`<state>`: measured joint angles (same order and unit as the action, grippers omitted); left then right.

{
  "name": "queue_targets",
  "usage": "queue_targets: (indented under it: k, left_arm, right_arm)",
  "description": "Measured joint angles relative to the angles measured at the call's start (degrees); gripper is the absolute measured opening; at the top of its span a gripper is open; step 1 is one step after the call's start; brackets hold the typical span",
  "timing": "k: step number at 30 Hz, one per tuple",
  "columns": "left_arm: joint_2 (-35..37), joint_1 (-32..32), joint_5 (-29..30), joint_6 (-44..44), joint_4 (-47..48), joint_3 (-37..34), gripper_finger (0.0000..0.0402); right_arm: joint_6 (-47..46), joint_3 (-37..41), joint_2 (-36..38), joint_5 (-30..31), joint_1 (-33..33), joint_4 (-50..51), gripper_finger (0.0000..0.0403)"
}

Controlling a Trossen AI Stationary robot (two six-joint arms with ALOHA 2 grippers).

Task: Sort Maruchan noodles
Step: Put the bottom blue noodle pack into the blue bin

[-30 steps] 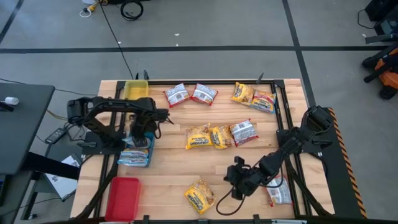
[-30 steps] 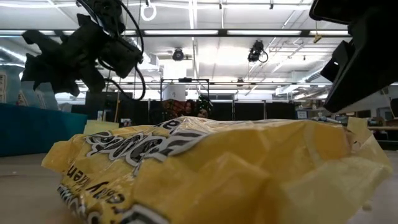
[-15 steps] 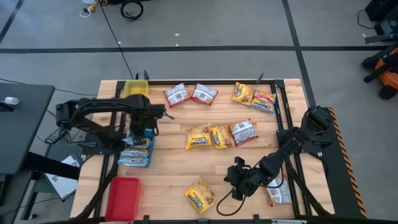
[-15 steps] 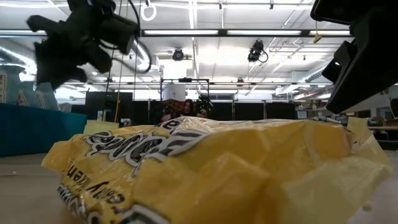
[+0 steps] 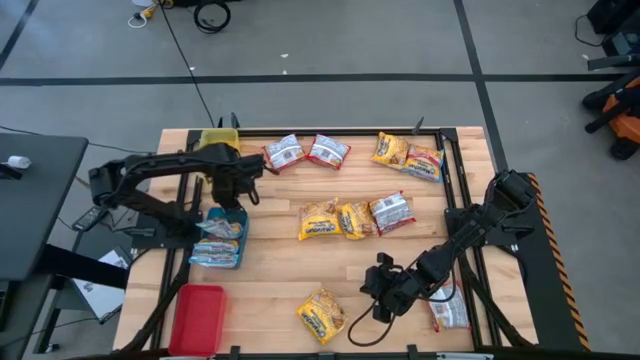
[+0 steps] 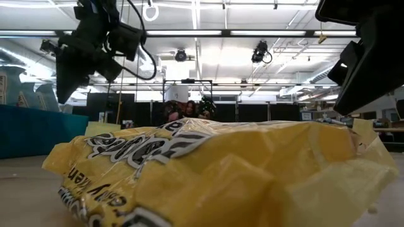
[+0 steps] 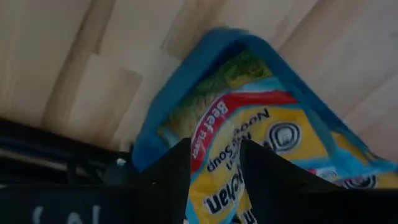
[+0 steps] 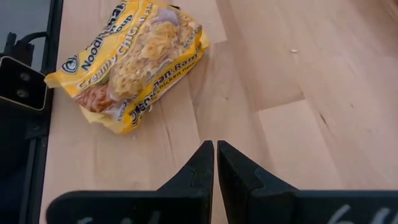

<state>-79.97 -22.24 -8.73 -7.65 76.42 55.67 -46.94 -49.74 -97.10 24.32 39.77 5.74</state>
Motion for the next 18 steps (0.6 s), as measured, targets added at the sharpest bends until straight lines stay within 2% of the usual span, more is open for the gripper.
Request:
queue_targets:
  k: [3,13,18]
  left_arm:
    - [0.1,0.0,-0.5,-2.4,-1.5,-1.9,0.0141]
    - [0.1,2.7,-9.0,-14.7,-4.1,-13.0,0.0141]
    - [0.1,4.3,-6.7,-17.5,-9.1,-14.5,0.0126]
  right_arm:
    - [0.0,0.0,0.0,0.0,0.0,0.0,0.0027]
    - [0.4,0.0,0.0,0.0,0.4,0.6,0.0027]
    - [0.5,0.0,0.0,0.0,-0.2,0.5,0.0027]
